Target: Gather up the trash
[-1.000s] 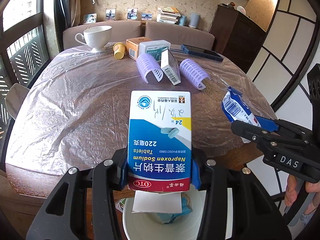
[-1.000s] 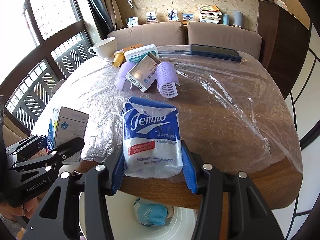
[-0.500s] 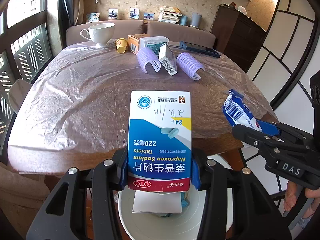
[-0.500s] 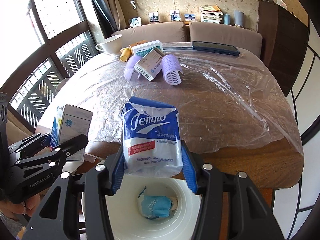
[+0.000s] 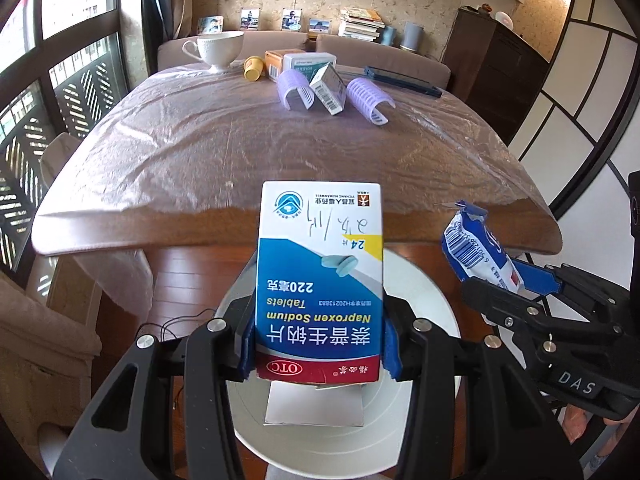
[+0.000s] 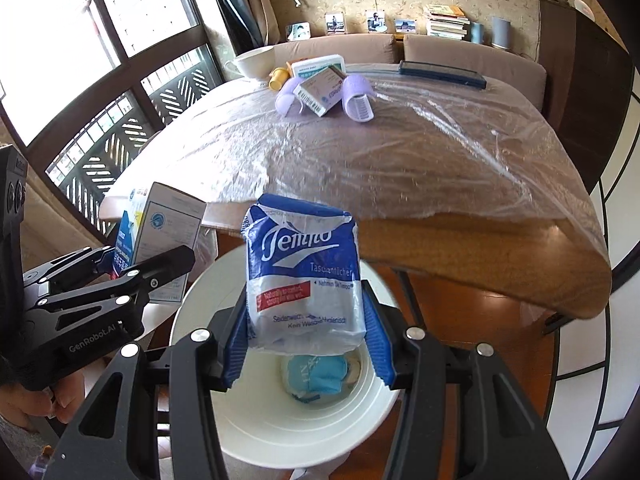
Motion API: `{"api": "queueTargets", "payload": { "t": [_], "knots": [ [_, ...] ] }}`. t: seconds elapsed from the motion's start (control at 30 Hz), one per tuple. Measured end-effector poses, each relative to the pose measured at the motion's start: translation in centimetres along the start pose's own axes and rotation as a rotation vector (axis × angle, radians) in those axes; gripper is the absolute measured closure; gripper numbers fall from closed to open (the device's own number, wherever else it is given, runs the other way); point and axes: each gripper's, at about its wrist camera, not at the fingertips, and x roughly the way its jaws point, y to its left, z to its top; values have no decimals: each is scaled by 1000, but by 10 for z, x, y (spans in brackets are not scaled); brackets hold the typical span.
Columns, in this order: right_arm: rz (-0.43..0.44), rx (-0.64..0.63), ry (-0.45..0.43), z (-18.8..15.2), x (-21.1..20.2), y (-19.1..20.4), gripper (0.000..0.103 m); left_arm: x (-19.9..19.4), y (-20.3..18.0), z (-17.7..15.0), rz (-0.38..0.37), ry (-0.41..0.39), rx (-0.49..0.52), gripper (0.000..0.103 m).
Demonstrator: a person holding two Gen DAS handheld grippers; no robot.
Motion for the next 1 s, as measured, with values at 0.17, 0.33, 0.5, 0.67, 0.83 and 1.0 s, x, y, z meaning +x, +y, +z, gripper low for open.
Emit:
{"api": "queueTargets", "payload": {
  "t": [0.17,0.33,0.5,0.67,0.83,1.0],
  "knots": [
    [0,-2,18,-15,-5,0,54,0,0,-15,18,22,-16,55],
    [-8,2,25,-21,-3,3,54,0,3,-23,26,38,1,55],
    [-14,20,39,-25,3,9,54,2,8,-29,24,59,12,55],
    [-28,26,59,-27,11,16,54,4,11,-35,17,79,32,55],
    [-42,21,77,-31,19,23,54,7,14,-38,9,94,39,55],
    [-50,30,91,-34,24,25,54,10,16,-41,4,109,58,55]
  ]
}}
